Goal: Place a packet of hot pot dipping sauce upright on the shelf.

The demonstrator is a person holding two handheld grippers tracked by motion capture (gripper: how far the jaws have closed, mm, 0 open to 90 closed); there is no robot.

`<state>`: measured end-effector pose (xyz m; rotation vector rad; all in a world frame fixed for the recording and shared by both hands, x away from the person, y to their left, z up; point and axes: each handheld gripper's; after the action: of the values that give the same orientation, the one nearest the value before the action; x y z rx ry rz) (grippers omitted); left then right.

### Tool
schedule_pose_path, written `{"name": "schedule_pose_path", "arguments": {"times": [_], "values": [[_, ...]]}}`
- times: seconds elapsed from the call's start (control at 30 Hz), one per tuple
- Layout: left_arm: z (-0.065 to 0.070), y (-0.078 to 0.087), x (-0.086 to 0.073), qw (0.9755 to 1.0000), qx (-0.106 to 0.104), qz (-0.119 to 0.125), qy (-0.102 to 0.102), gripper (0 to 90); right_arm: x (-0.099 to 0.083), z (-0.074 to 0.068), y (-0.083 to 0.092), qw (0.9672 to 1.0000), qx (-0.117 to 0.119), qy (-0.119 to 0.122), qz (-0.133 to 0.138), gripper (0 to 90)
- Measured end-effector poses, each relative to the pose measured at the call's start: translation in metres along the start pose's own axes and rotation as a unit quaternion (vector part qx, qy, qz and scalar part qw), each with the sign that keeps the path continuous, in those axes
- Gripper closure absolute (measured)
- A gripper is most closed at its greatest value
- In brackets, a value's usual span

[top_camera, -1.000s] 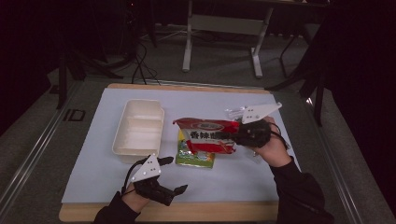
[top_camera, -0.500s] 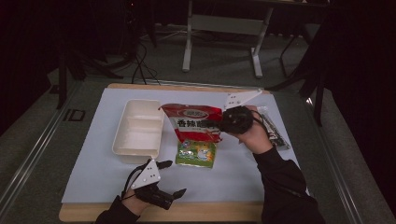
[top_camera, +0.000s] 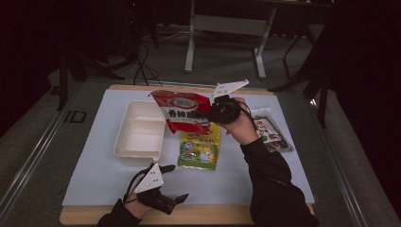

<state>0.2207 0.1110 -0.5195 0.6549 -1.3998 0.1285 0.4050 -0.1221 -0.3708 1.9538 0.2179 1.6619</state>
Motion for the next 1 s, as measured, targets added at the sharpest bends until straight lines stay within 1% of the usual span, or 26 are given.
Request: {"name": "schedule_pose_path", "arguments": {"times": [0.17, 0.27, 0.37, 0.53, 0.63, 0.67, 0.73, 0.77, 0.8, 0.83, 0.9, 0.93, 0.97, 1.0], "values": [[0.001, 0.001, 0.000, 1.0000, -0.001, -0.001, -0.002, 1.9, 0.009, 0.007, -0.016, 0.9999, 0.003, -0.008, 0.006, 90.0], [0.001, 0.001, -0.001, 1.0000, -0.002, -0.004, -0.006, 1.9, 0.014, 0.010, -0.027, 0.9999, 0.002, -0.013, 0.004, 90.0], [0.002, 0.002, -0.003, 0.9999, -0.003, -0.007, -0.011, 1.9, 0.017, 0.012, -0.036, 0.9998, 0.005, -0.019, 0.009, 90.0], [0.004, 0.001, -0.004, 0.9999, -0.007, -0.008, -0.012, 1.9, 0.020, 0.017, -0.049, 0.9994, 0.000, -0.029, 0.020, 90.0], [0.004, 0.001, -0.004, 0.9999, -0.008, -0.009, -0.011, 1.9, 0.021, 0.018, -0.052, 0.9993, 0.003, -0.031, 0.021, 90.0], [0.004, 0.001, -0.004, 0.9999, -0.008, -0.009, -0.010, 1.9, 0.023, 0.021, -0.059, 0.9990, 0.004, -0.037, 0.025, 90.0], [0.004, 0.002, -0.005, 0.9999, -0.007, -0.010, -0.010, 1.9, 0.024, 0.023, -0.065, 0.9990, 0.003, -0.037, 0.025, 90.0], [0.004, 0.002, -0.005, 0.9999, -0.007, -0.011, -0.010, 1.9, 0.026, 0.024, -0.071, 0.9990, 0.001, -0.038, 0.024, 90.0], [0.004, 0.002, -0.005, 0.9999, -0.007, -0.012, -0.009, 1.9, 0.026, 0.024, -0.071, 0.9990, 0.001, -0.038, 0.024, 90.0], [0.004, 0.002, -0.006, 0.9999, -0.007, -0.011, -0.009, 1.9, 0.027, 0.025, -0.078, 0.9989, 0.001, -0.040, 0.025, 90.0], [0.005, 0.002, -0.007, 0.9999, -0.008, -0.014, -0.008, 1.9, 0.028, 0.026, -0.081, 0.9987, 0.003, -0.043, 0.027, 90.0], [0.005, 0.002, -0.007, 0.9998, -0.008, -0.015, -0.008, 1.9, 0.029, 0.027, -0.088, 0.9985, 0.004, -0.045, 0.030, 90.0], [0.005, 0.002, -0.007, 0.9998, -0.008, -0.015, -0.008, 1.9, 0.029, 0.027, -0.088, 0.9985, 0.004, -0.045, 0.030, 90.0], [0.006, 0.002, -0.008, 0.9998, -0.009, -0.015, -0.008, 1.9, 0.029, 0.028, -0.096, 0.9982, 0.006, -0.050, 0.034, 90.0]]}}
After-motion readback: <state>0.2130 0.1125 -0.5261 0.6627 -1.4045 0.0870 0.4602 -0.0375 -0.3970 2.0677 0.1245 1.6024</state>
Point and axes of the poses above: each handheld gripper's, and its own axes: y roughly backward along the jaws, x roughly out of its top, z roughly to its right
